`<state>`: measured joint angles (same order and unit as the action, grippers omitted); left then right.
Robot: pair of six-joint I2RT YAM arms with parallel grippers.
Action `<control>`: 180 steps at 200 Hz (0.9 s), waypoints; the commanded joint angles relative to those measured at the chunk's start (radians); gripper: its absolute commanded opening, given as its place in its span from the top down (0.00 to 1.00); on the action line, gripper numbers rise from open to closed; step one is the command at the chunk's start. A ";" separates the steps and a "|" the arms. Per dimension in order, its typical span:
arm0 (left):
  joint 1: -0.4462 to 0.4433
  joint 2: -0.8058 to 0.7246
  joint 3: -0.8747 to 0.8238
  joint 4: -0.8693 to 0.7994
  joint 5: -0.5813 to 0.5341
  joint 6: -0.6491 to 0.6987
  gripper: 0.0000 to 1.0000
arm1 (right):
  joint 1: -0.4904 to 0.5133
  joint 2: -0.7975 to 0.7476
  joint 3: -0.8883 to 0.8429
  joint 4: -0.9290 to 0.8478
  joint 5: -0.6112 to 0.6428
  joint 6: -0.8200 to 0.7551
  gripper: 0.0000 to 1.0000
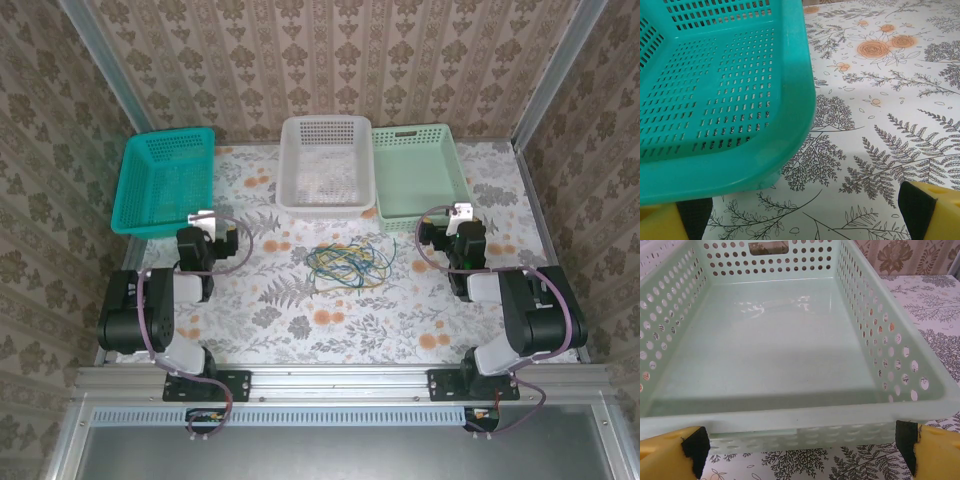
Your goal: Untangle the cables
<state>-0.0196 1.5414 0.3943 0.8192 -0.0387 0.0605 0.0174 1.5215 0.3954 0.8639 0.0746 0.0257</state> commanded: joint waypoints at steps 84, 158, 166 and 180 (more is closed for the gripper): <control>0.002 -0.005 0.014 0.029 0.018 -0.009 0.00 | -0.001 0.011 0.013 -0.009 -0.014 0.006 0.00; 0.001 -0.005 0.015 0.029 0.017 -0.009 0.00 | -0.002 0.011 0.014 -0.010 -0.015 0.006 0.00; 0.001 -0.005 0.014 0.030 0.017 -0.009 0.00 | -0.002 0.009 0.013 -0.010 -0.015 0.006 0.00; -0.001 -0.018 0.017 0.021 0.008 -0.006 0.00 | -0.003 0.006 0.011 -0.005 -0.017 0.006 0.00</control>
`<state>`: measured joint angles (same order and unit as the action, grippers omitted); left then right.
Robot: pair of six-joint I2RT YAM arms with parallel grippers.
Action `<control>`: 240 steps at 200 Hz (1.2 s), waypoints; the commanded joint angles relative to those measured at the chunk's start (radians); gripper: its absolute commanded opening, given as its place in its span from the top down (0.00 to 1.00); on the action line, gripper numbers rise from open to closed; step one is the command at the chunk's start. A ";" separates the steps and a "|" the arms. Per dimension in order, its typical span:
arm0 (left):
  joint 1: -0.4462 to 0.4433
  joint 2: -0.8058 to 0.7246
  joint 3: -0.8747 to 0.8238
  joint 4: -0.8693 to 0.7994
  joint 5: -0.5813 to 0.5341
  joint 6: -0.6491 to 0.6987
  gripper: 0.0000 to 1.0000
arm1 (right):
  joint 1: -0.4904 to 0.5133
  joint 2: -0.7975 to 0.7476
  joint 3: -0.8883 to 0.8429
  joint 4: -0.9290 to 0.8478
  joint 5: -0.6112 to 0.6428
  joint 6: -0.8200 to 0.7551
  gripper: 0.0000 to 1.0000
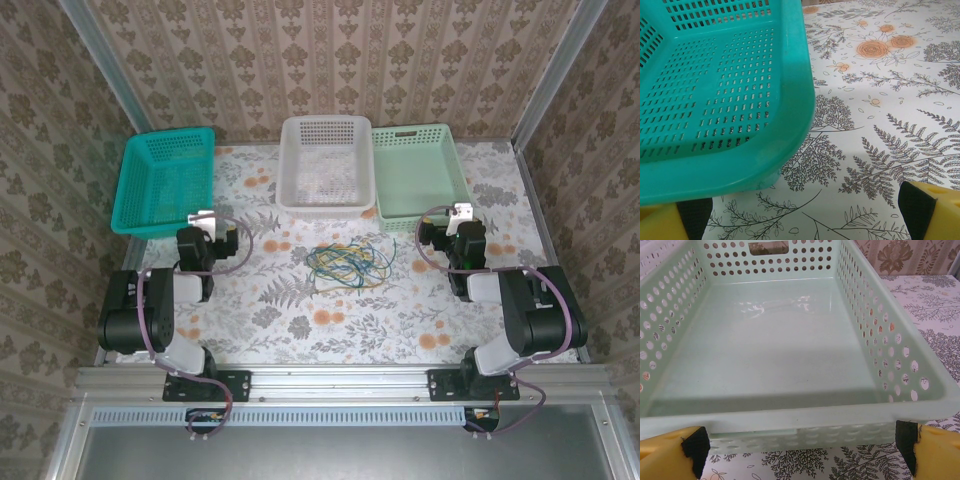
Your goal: Untangle the cables
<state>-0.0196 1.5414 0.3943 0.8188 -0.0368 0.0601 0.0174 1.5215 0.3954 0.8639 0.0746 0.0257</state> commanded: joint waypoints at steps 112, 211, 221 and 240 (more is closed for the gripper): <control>-0.127 -0.551 0.475 -1.109 -0.311 -0.293 0.00 | 0.122 -0.347 0.237 -0.951 0.086 0.108 0.08; 0.034 0.210 1.118 -1.469 0.040 -0.327 0.20 | 0.152 -0.263 0.549 -1.390 -0.083 0.223 0.16; 0.022 0.243 1.136 -1.471 0.040 -0.319 0.21 | 0.164 -0.253 0.566 -1.448 -0.093 0.245 0.15; -0.008 0.296 1.161 -1.474 0.012 -0.301 0.21 | 0.186 -0.225 0.578 -1.526 -0.124 0.285 0.15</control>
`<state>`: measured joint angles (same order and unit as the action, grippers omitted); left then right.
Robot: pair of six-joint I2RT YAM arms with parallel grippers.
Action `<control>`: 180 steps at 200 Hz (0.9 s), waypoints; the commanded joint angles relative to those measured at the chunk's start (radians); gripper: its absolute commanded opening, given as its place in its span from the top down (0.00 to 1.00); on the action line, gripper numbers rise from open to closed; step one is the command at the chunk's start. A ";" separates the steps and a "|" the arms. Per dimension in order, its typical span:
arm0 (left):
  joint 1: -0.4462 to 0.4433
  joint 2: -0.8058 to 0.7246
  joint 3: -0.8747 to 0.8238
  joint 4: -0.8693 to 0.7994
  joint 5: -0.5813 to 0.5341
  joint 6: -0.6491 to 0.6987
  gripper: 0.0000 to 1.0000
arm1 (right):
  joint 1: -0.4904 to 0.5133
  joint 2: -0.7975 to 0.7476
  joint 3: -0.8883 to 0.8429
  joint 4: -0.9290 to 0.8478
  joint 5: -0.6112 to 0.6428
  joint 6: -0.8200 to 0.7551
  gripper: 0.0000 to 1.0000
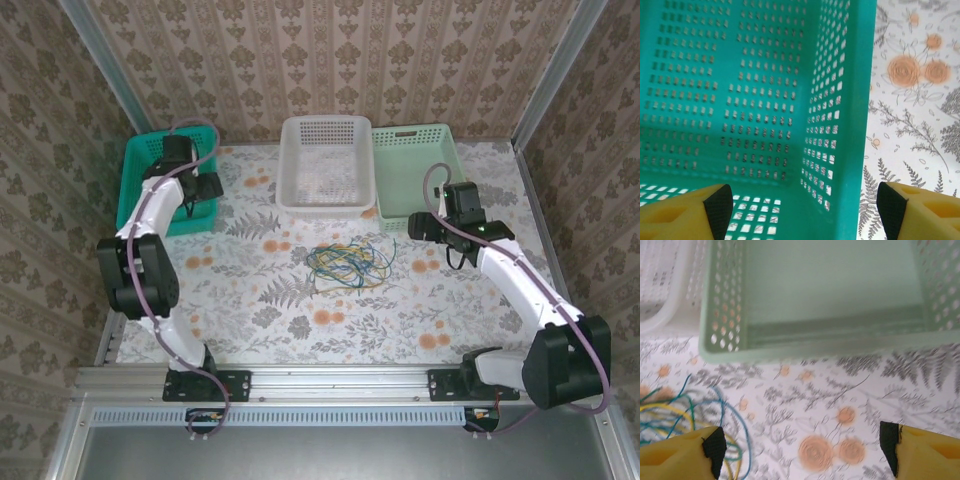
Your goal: Untangle the cables
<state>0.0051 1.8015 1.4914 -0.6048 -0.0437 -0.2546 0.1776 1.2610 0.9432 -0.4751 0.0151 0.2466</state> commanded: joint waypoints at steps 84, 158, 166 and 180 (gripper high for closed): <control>-0.145 0.138 0.091 -0.030 -0.024 0.043 0.69 | 0.138 0.088 -0.114 -0.024 -0.055 0.209 0.18; -0.320 0.101 0.073 -0.013 -0.012 -0.008 0.72 | 0.197 0.200 -0.151 0.141 0.023 0.349 0.20; -0.341 0.101 0.075 -0.016 -0.017 -0.015 0.72 | 0.198 0.199 -0.156 0.148 0.029 0.352 0.20; -0.362 0.105 0.072 -0.026 -0.003 -0.043 0.71 | 0.198 0.204 -0.163 0.162 0.034 0.356 0.23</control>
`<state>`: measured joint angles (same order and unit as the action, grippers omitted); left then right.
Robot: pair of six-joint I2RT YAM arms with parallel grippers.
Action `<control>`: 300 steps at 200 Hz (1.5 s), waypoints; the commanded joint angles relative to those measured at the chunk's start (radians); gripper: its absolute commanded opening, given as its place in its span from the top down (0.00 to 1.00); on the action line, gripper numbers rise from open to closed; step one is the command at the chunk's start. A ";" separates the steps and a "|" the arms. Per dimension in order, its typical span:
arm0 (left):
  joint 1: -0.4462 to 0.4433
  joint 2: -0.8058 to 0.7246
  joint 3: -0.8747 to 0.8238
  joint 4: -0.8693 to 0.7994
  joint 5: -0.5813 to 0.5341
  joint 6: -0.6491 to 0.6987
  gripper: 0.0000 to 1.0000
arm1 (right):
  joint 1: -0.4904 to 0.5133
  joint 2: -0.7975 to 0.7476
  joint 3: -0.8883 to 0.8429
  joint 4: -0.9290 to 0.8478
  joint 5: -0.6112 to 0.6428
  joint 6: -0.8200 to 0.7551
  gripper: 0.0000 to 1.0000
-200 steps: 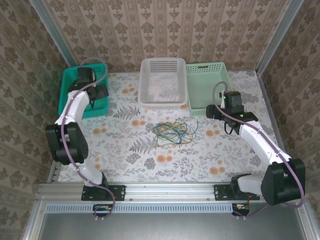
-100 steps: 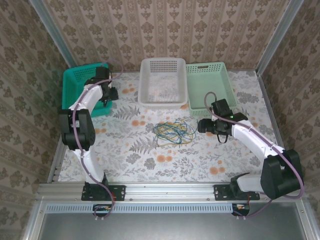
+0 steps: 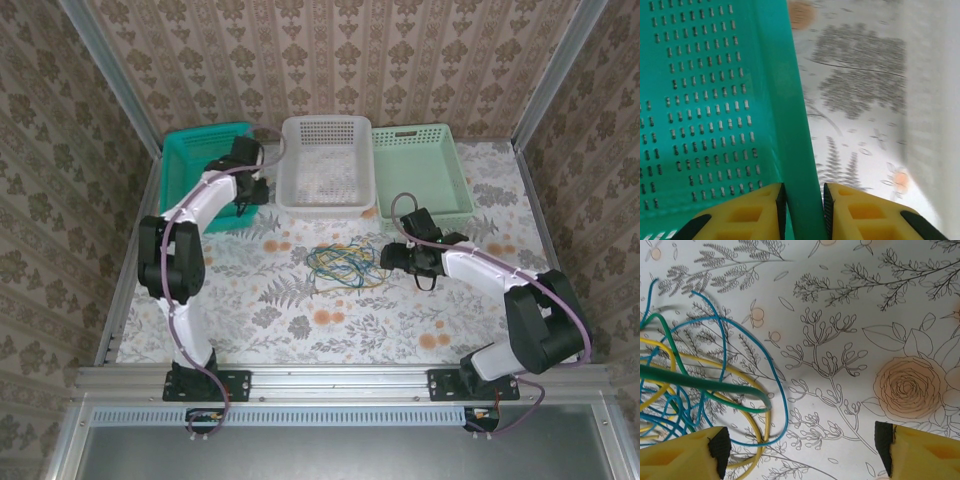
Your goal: Untangle the cables
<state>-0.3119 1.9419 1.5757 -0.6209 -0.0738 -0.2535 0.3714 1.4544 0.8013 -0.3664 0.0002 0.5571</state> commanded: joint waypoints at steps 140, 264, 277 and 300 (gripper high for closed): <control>-0.081 -0.212 -0.102 -0.002 -0.098 -0.115 0.23 | 0.037 0.120 0.052 0.089 0.049 0.016 0.77; -0.320 -0.580 -0.426 0.295 0.032 0.099 0.16 | 0.064 -0.249 0.242 -0.270 0.038 -0.285 1.00; -0.354 -0.574 -0.430 0.329 0.089 0.117 0.17 | 0.068 -0.279 0.268 -0.274 0.019 -0.301 1.00; -0.402 -0.541 -0.414 0.358 0.174 0.159 0.21 | 0.068 -0.331 0.308 -0.269 -0.018 -0.303 1.00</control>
<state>-0.6792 1.3819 1.1568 -0.3397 -0.0189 -0.1787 0.4332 1.1847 1.0489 -0.5728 0.0246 0.3035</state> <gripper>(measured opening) 0.800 0.050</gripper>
